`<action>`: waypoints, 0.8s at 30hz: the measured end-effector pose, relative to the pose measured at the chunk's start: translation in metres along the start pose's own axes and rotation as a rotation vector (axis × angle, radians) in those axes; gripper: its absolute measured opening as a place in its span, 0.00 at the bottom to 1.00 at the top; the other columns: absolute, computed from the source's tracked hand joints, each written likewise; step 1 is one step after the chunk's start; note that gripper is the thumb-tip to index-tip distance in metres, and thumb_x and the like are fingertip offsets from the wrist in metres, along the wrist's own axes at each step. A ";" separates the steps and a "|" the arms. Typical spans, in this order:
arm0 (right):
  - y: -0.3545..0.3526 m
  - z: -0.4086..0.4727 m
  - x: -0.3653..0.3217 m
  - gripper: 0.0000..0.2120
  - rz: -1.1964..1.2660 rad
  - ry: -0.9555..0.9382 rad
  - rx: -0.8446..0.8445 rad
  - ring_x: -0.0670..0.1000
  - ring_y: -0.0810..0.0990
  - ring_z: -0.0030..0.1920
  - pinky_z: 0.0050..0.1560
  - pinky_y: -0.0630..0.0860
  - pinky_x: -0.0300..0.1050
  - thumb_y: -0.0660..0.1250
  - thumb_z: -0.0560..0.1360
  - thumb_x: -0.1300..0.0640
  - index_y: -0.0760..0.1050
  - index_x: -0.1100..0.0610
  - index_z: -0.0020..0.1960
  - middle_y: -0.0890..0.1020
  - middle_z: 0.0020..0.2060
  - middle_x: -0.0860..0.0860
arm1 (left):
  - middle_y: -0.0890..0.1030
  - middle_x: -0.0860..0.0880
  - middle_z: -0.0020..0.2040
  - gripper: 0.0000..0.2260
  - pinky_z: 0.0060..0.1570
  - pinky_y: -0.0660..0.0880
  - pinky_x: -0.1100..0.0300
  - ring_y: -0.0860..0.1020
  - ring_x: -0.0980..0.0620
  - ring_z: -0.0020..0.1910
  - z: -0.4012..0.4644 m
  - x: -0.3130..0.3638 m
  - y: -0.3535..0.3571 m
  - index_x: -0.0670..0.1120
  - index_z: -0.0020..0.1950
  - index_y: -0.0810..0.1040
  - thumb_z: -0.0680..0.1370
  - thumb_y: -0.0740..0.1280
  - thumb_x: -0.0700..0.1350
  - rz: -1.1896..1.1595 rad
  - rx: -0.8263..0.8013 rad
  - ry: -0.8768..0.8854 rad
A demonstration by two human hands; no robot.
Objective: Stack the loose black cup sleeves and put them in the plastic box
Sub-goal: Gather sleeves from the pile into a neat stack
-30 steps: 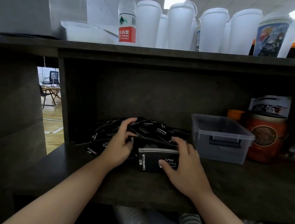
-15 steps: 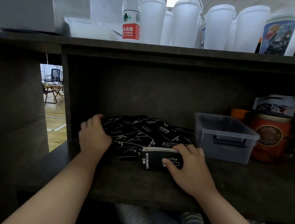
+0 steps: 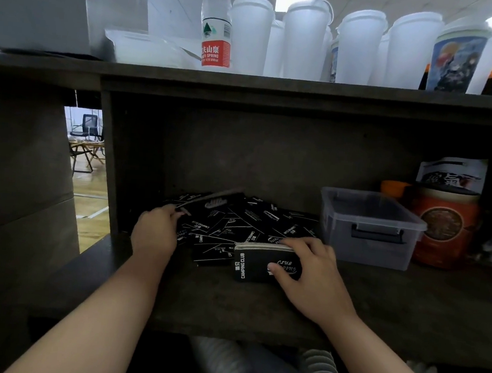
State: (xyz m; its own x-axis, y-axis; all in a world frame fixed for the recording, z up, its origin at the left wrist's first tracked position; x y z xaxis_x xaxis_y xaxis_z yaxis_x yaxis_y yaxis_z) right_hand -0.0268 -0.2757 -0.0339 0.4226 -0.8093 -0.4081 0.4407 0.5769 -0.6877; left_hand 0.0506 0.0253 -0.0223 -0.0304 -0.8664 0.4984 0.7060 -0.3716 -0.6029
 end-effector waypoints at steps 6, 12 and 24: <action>-0.007 -0.002 -0.002 0.45 0.152 0.029 0.023 0.48 0.61 0.71 0.67 0.65 0.46 0.73 0.71 0.45 0.45 0.40 0.76 0.63 0.72 0.47 | 0.79 0.51 0.43 0.06 0.43 0.76 0.53 0.77 0.53 0.43 -0.015 0.052 0.002 0.47 0.50 0.75 0.81 0.60 0.47 -0.219 -0.076 0.353; -0.005 -0.002 -0.001 0.42 0.129 0.018 0.036 0.47 0.53 0.75 0.70 0.62 0.46 0.72 0.72 0.45 0.48 0.37 0.75 0.50 0.77 0.45 | 0.75 0.58 0.45 0.04 0.47 0.71 0.62 0.73 0.62 0.45 -0.063 0.100 0.016 0.52 0.49 0.73 0.82 0.60 0.46 -0.079 -0.555 0.774; -0.001 0.002 -0.001 0.23 -0.038 -0.021 0.023 0.43 0.62 0.60 0.56 0.62 0.36 0.69 0.73 0.43 0.69 0.45 0.66 0.73 0.59 0.42 | 0.79 0.49 0.49 0.10 0.54 0.73 0.54 0.77 0.48 0.50 -0.107 0.115 0.039 0.49 0.50 0.78 0.81 0.57 0.44 -0.960 -0.298 -0.509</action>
State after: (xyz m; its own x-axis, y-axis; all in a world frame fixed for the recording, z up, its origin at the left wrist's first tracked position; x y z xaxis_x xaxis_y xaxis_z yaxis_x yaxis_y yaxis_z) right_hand -0.0259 -0.2751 -0.0314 0.4219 -0.8280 -0.3693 0.4743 0.5487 -0.6884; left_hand -0.0013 -0.1241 -0.0552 -0.1296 0.0328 0.9910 0.3465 -0.9350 0.0763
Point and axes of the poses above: each hand's wrist, its own z-axis towards the middle knuckle, its own y-axis out of the palm, x = y × z, the point moved 8 cm from there along z, towards the middle knuckle
